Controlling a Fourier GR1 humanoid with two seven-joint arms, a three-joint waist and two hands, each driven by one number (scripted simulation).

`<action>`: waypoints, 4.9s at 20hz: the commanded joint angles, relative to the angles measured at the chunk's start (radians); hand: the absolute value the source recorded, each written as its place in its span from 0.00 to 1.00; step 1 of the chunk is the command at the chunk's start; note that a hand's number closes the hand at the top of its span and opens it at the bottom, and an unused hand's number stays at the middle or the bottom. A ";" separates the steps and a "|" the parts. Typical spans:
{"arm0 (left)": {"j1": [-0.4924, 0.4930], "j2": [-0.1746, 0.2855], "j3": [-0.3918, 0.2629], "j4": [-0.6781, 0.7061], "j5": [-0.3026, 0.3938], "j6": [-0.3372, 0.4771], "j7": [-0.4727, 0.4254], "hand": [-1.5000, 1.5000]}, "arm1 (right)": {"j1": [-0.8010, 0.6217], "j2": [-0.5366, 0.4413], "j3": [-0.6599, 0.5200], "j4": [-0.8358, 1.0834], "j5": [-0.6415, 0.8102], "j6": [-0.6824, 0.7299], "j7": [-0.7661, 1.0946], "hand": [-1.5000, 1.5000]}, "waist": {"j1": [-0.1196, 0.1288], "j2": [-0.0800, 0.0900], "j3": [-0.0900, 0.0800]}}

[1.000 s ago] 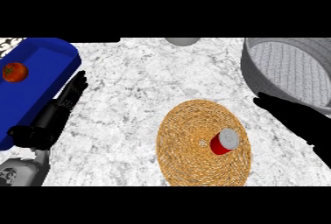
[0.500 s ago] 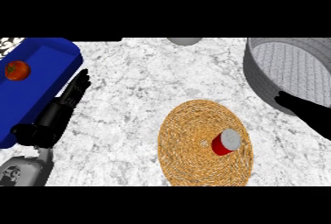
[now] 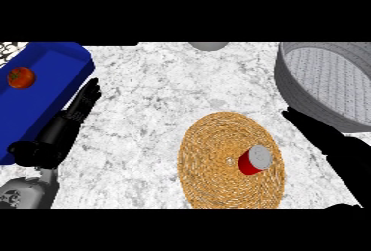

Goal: Pick the can from the placemat and place it in the basket

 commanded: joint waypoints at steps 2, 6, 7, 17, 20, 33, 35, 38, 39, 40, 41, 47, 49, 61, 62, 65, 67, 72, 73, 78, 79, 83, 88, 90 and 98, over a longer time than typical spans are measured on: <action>0.028 0.019 0.034 -0.055 0.000 -0.040 0.029 0.50 | -0.003 0.082 0.034 0.189 0.176 -0.051 -0.191 0.00 | 0.005 0.000 0.000; 0.012 -0.038 0.042 -0.001 -0.044 -0.050 -0.002 0.50 | 0.005 0.152 0.051 0.180 0.266 -0.041 -0.191 0.00 | -0.001 0.000 -0.001; -0.006 -0.056 0.047 0.012 -0.034 -0.049 0.008 0.50 | 0.065 0.154 0.080 0.173 0.317 -0.069 -0.234 0.00 | -0.004 0.000 0.000; 0.007 -0.099 0.083 -0.020 -0.089 -0.074 0.029 0.50 | 0.121 0.254 0.038 0.153 0.344 -0.033 -0.334 0.00 | -0.004 -0.001 -0.001; 0.012 -0.139 0.072 0.032 -0.142 -0.063 -0.030 0.50 | 0.141 0.266 0.020 0.183 0.380 -0.025 -0.378 0.00 | -0.005 0.000 -0.001; -0.043 -0.123 0.165 0.020 -0.102 -0.154 0.032 0.50 | 0.084 0.357 0.073 0.280 0.558 0.007 -0.348 0.00 | -0.003 0.000 0.000; -0.009 -0.148 0.150 0.040 -0.142 -0.137 -0.004 0.50 | 0.081 0.379 0.084 0.297 0.580 0.018 -0.340 0.00 | -0.003 0.000 -0.001; -0.023 -0.100 0.191 0.012 -0.099 -0.203 0.022 0.50 | 0.113 0.419 0.140 0.310 0.637 -0.018 -0.325 0.00 | -0.004 0.000 -0.001; -0.007 -0.131 0.178 0.056 -0.138 -0.179 -0.024 0.50 | 0.033 0.404 0.039 0.340 0.581 0.041 -0.346 0.00 | -0.003 0.000 -0.001; 0.039 -0.172 0.135 -0.001 -0.175 -0.134 -0.006 0.50 | 0.058 0.395 0.046 0.387 0.605 -0.012 -0.394 0.00 | -0.002 0.000 0.000; 0.006 -0.186 0.118 -0.057 -0.169 -0.128 0.060 0.50 | 0.069 0.381 0.033 0.338 0.593 0.033 -0.377 0.00 | -0.003 -0.001 0.000; -0.047 -0.171 0.179 0.068 -0.175 -0.150 -0.008 0.50 | 0.099 0.412 0.040 0.409 0.653 -0.001 -0.404 0.00 | -0.005 0.000 -0.001; -0.007 -0.170 0.164 -0.054 -0.155 -0.166 0.073 0.50 | 0.043 0.458 0.070 0.483 0.688 0.000 -0.366 0.00 | -0.001 0.000 0.000; 0.003 -0.194 0.171 -0.026 -0.178 -0.170 0.034 0.50 | 0.147 0.404 0.099 0.445 0.693 0.098 -0.453 1.00 | -0.005 -0.001 -0.001; 0.010 -0.181 0.188 0.014 -0.176 -0.182 -0.021 0.50 | 0.053 0.489 0.122 0.633 0.747 -0.021 -0.464 1.00 | 0.001 0.001 0.000; -0.006 -0.185 0.184 0.010 -0.182 -0.184 -0.010 0.50 | 0.157 0.425 0.131 0.541 0.760 -0.039 -0.528 1.00 | -0.005 0.000 0.000; -0.027 -0.178 0.200 0.053 -0.173 -0.190 -0.027 0.50 | 0.094 0.389 0.129 0.590 0.775 -0.015 -0.567 1.00 | -0.003 0.001 -0.001; -0.102 -0.174 0.219 0.082 -0.166 -0.186 0.032 0.50 | 0.079 0.444 0.203 0.535 0.870 -0.061 -0.521 1.00 | -0.006 0.000 -0.001; -0.048 -0.211 0.164 0.032 -0.202 -0.164 0.018 0.50 | -0.038 0.510 0.126 0.707 0.889 -0.113 -0.451 1.00 | 0.006 0.002 0.000; -0.050 -0.207 0.151 0.042 -0.202 -0.183 -0.008 0.50 | -0.169 0.613 -0.104 0.753 0.905 -0.164 -0.001 1.00 | 0.041 0.019 -0.002; -0.051 -0.206 0.155 0.043 -0.194 -0.189 -0.008 0.50 | -0.198 0.614 -0.118 0.792 0.914 -0.210 0.046 1.00 | 0.053 0.022 -0.001; -0.078 -0.208 0.146 0.071 -0.193 -0.202 -0.012 0.50 | -0.421 0.616 -0.119 0.960 0.865 -0.351 0.209 1.00 | 0.068 0.020 0.000; -0.093 -0.215 0.138 0.034 -0.197 -0.191 0.028 0.50 | -0.567 0.617 -0.118 1.025 0.762 -0.642 0.223 1.00 | 0.069 0.013 0.002; -0.068 -0.195 0.153 0.040 -0.193 -0.202 0.010 0.50 | -0.615 0.617 -0.107 0.986 0.778 -0.747 0.228 1.00 | 0.069 0.010 0.001; -0.032 -0.237 0.135 0.047 -0.230 -0.153 -0.015 0.50 | -0.837 0.617 -0.062 1.019 0.895 -0.907 0.386 1.00 | 0.025 0.002 -0.001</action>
